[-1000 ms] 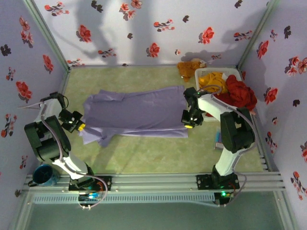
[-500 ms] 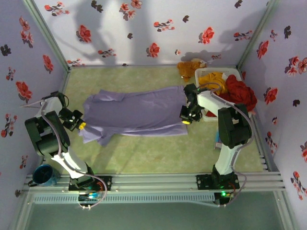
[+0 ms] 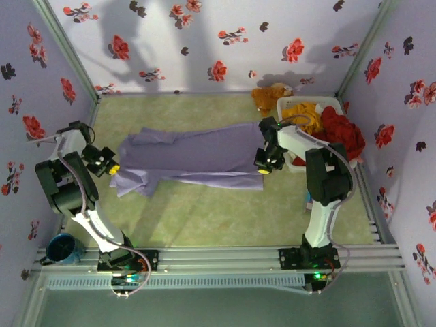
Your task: Fold and stack the t-shirts
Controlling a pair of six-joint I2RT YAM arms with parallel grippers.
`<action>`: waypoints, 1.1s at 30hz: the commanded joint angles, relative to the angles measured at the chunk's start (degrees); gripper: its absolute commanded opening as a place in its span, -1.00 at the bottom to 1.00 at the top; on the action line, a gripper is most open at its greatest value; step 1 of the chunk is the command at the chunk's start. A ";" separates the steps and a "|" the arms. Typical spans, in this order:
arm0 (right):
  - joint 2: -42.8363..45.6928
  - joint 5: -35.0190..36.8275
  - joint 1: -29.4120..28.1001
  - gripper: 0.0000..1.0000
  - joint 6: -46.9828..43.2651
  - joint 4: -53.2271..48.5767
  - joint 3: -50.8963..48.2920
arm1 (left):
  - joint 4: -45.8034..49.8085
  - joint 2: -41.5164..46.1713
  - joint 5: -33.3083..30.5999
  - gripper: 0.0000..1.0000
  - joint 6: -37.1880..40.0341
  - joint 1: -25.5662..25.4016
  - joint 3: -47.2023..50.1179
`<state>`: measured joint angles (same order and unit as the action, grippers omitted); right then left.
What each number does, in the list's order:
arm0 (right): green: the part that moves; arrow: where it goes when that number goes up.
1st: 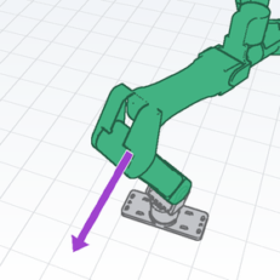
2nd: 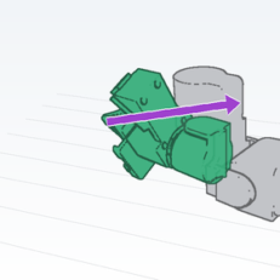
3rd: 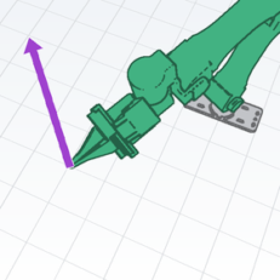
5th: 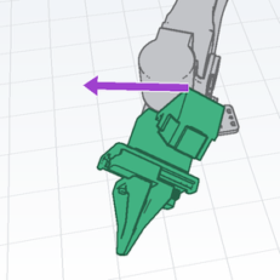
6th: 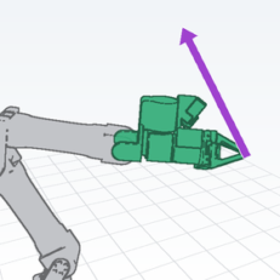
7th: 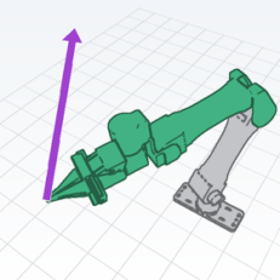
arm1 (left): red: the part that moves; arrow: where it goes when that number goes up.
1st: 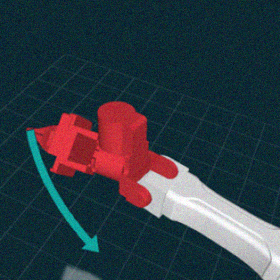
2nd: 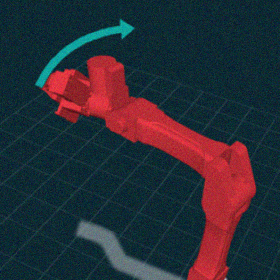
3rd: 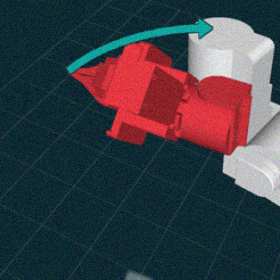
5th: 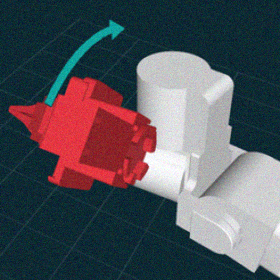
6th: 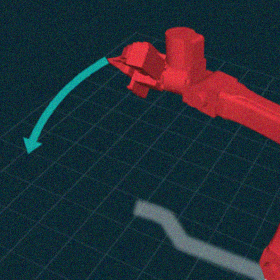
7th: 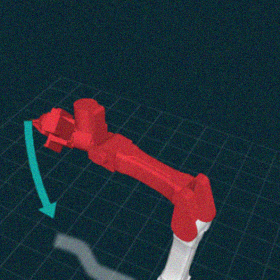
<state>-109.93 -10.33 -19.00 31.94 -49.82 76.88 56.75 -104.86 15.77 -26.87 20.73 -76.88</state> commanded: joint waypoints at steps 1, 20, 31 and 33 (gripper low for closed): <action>-0.86 2.05 0.35 -1.00 -0.12 -2.07 2.17 | 2.77 -2.38 0.23 -0.97 3.44 -1.11 -3.42; 7.25 5.41 -1.03 -0.04 -1.73 -5.55 3.33 | 5.99 -1.82 -1.10 0.33 5.21 -2.46 -8.57; 17.99 3.74 -4.10 0.04 3.17 -3.58 -8.64 | 8.84 5.01 0.78 0.37 7.09 -0.62 1.06; 18.01 3.65 -4.19 0.04 3.44 -3.39 -8.80 | 8.49 5.40 0.50 0.36 6.92 -1.22 3.40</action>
<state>-92.38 -6.46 -22.85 33.61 -52.66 68.90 62.65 -100.88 15.33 -21.56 20.47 -76.20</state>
